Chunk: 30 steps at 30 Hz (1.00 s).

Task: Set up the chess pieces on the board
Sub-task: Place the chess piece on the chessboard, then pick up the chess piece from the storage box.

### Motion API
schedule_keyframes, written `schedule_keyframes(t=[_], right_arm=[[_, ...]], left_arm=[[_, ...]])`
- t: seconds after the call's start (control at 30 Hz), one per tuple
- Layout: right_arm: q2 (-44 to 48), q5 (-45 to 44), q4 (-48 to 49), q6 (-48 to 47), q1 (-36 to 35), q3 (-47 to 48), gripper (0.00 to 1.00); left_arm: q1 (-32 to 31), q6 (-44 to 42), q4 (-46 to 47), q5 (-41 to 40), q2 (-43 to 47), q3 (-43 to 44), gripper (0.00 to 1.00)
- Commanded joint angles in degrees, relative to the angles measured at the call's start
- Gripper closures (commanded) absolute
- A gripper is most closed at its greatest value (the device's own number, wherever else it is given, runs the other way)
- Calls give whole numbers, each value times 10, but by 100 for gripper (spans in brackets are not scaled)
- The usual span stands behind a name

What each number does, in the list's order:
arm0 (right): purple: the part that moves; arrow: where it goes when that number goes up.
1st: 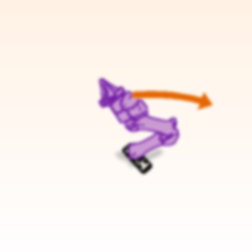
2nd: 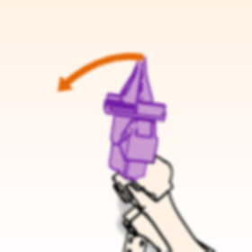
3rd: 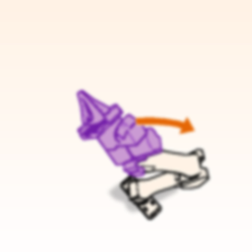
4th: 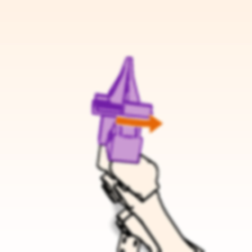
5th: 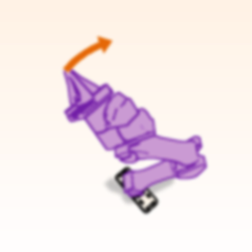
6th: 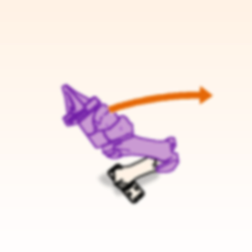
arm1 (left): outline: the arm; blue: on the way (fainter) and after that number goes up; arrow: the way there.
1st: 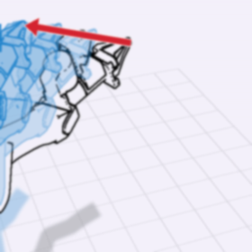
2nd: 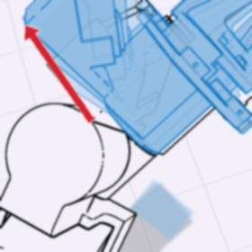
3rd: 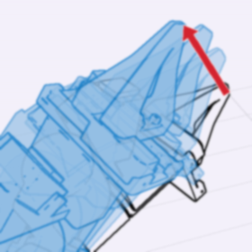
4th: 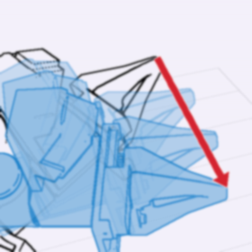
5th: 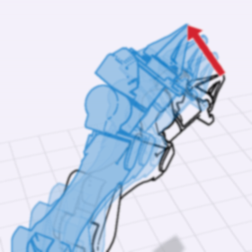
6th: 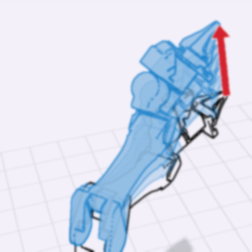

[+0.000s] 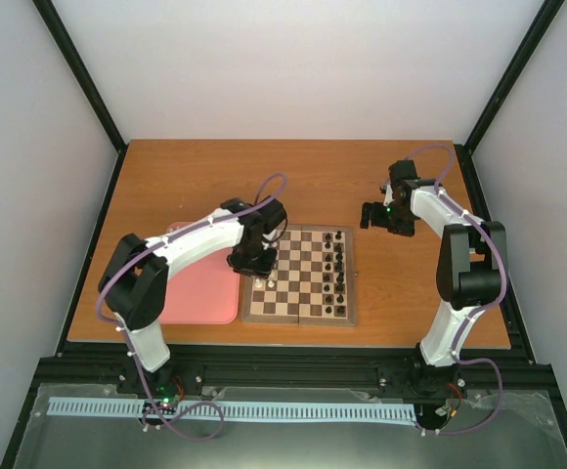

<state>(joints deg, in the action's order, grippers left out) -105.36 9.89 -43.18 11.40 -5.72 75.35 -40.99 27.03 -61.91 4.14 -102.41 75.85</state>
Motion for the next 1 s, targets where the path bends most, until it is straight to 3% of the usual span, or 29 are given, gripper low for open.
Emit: schedule_keyframes(t=[0.0, 0.17, 0.27, 0.6, 0.7, 0.97], right_arm=[[3, 1, 8, -2, 5, 0, 0], [1, 4, 11, 0, 5, -3, 0], [-2, 10, 13, 3, 5, -4, 0], [0, 4, 9, -2, 5, -2, 0], [-3, 6, 8, -1, 5, -1, 0], [-8, -2, 3, -3, 5, 6, 0]], left_arm=[[-3, -5, -57, -25, 57, 55, 56], [45, -15, -82, -48, 95, 82, 49], [115, -31, -75, -56, 95, 72, 45], [333, -54, -7, -73, 65, 26, 45], [368, -53, 10, -69, 47, 18, 47], [383, -61, 29, -78, 25, -12, 49]])
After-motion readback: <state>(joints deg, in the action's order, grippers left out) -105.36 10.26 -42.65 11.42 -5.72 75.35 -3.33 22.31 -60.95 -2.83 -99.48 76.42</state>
